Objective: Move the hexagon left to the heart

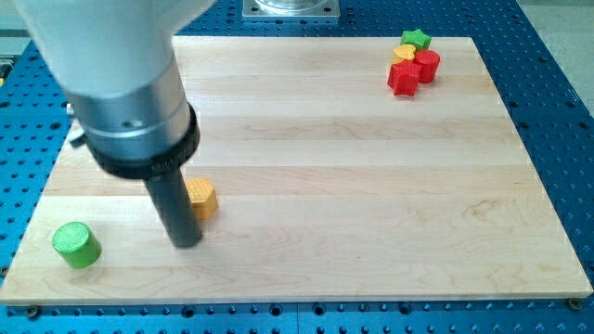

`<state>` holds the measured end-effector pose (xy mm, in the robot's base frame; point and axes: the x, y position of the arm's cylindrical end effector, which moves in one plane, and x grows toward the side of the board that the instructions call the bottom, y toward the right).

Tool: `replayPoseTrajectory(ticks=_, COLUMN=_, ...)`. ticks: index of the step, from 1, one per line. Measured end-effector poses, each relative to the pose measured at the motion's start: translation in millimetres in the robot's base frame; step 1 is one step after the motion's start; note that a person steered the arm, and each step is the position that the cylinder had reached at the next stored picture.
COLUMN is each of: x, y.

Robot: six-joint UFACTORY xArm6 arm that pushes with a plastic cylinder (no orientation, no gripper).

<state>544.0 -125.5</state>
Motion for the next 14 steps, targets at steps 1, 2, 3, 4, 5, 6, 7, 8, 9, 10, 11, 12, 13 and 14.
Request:
replayPoseTrajectory(ticks=1, x=-44, y=34)
replayPoseTrajectory(ticks=2, x=-67, y=75)
replayPoseTrajectory(ticks=3, x=-55, y=77)
replayPoseTrajectory(ticks=4, x=-35, y=63)
replayPoseTrajectory(ticks=5, x=-35, y=28)
replayPoseTrajectory(ticks=6, x=-58, y=34)
replayPoseTrajectory(ticks=7, x=-97, y=59)
replayPoseTrajectory(ticks=8, x=-133, y=103)
replayPoseTrajectory(ticks=9, x=-179, y=142)
replayPoseTrajectory(ticks=10, x=-178, y=114)
replayPoseTrajectory(ticks=11, x=-207, y=132)
replayPoseTrajectory(ticks=12, x=-219, y=204)
replayPoseTrajectory(ticks=13, x=-212, y=174)
replayPoseTrajectory(ticks=14, x=-209, y=182)
